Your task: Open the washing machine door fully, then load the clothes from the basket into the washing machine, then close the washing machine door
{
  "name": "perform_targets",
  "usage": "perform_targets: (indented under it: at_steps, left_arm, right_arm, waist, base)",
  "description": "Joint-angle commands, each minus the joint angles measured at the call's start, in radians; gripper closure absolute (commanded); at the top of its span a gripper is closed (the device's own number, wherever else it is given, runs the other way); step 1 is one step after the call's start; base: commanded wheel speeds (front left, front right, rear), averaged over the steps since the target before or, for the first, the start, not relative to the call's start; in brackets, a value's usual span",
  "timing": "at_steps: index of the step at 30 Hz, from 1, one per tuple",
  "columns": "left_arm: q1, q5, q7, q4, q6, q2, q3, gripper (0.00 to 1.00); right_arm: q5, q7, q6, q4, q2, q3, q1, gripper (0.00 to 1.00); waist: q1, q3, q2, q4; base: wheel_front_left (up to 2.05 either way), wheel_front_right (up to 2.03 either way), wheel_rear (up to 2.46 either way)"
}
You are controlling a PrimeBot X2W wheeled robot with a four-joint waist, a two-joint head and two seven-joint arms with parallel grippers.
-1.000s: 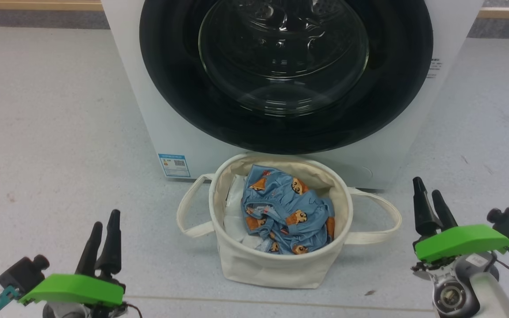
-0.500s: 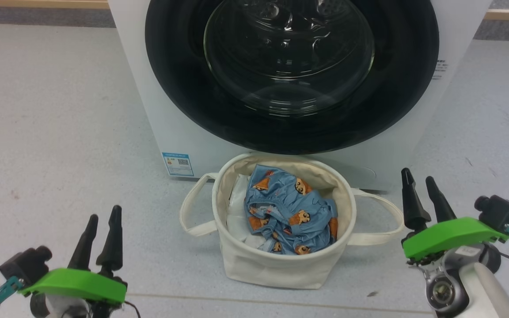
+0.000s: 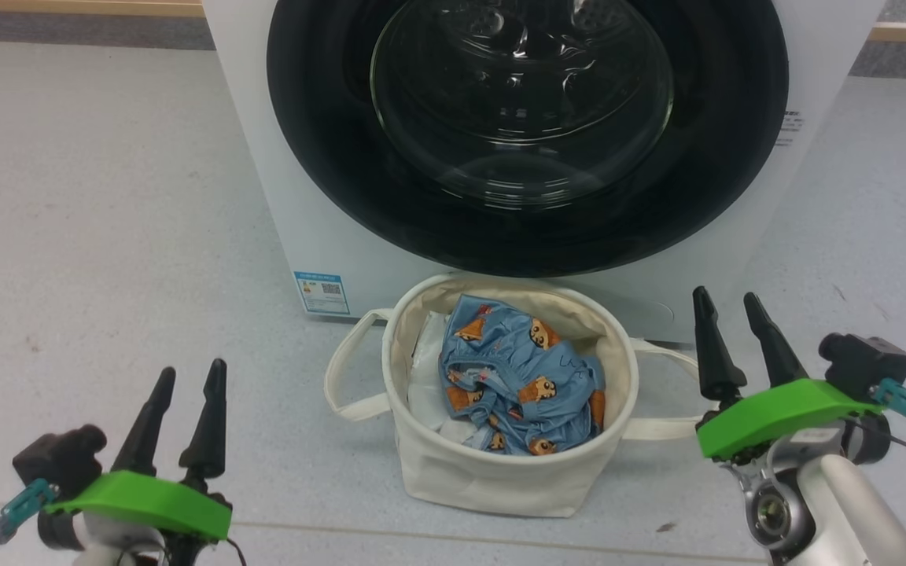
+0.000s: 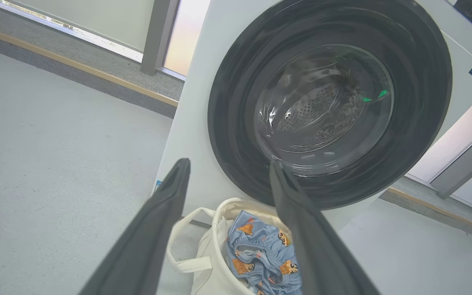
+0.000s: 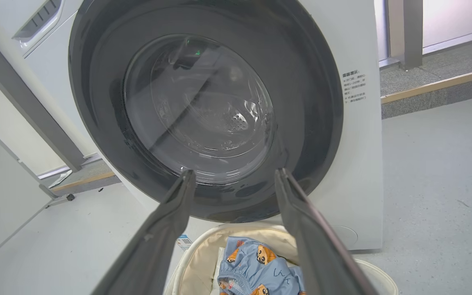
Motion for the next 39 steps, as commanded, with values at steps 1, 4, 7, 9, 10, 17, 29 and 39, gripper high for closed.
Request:
perform_targets:
  at_steps: [1, 4, 7, 9, 10, 17, 29, 39]
  left_arm:
    - [-0.062, 0.037, -0.015, -0.027, -0.003, 0.032, 0.025, 0.00]
    - [-0.066, 0.073, -0.024, -0.024, -0.003, 0.036, 0.026, 0.00]
    - [-0.074, 0.118, -0.036, -0.021, -0.003, 0.039, 0.027, 0.00]
    - [-0.079, 0.140, -0.042, -0.021, -0.003, 0.041, 0.028, 0.00]
    - [-0.082, 0.151, -0.045, -0.021, -0.003, 0.043, 0.028, 0.00]
    - [-0.096, 0.221, -0.063, -0.018, -0.004, 0.052, 0.029, 0.00]
    - [-0.123, 0.329, -0.093, 0.001, -0.005, 0.061, 0.038, 0.00]
    - [-0.124, 0.324, -0.093, -0.005, -0.006, 0.063, 0.046, 0.00]
  right_arm:
    - [-0.033, -0.016, 0.000, -0.026, -0.019, 0.025, -0.054, 0.00]
    - [-0.065, -0.025, 0.000, -0.021, -0.024, 0.039, -0.062, 0.00]
    - [-0.109, -0.037, 0.000, -0.014, -0.030, 0.050, -0.074, 0.00]
    - [-0.129, -0.043, 0.000, -0.011, -0.033, 0.054, -0.079, 0.00]
    - [-0.141, -0.046, 0.000, -0.009, -0.034, 0.055, -0.082, 0.00]
    - [-0.204, -0.063, 0.000, -0.007, -0.039, 0.072, -0.096, 0.00]
    - [-0.301, -0.093, 0.000, -0.006, -0.048, 0.100, -0.121, 0.00]
    - [-0.302, -0.093, 0.000, 0.006, -0.044, 0.082, -0.117, 0.00]
  waist:
    - [0.0001, 0.000, 0.0000, 0.001]
    - [0.0001, 0.001, 0.0000, 0.002]
    - [0.0001, 0.005, 0.0000, 0.003]
    - [0.0001, 0.007, 0.0000, 0.005]
    - [0.0001, 0.008, 0.0000, 0.005]
    - [0.0000, 0.014, 0.0000, 0.010]
    - [0.0000, 0.021, 0.0000, 0.017]
    - [0.0000, 0.024, 0.0000, 0.017]
  base:
    - [0.00, 0.00, 0.00]
    - [0.00, 0.00, 0.00]
    - [0.00, 0.00, 0.00]
    - [0.00, 0.00, 0.00]
    - [0.00, 0.00, 0.00]
    - [0.00, 0.00, 0.00]
    - [0.00, 0.00, 0.00]
    - [0.00, 0.00, 0.00]
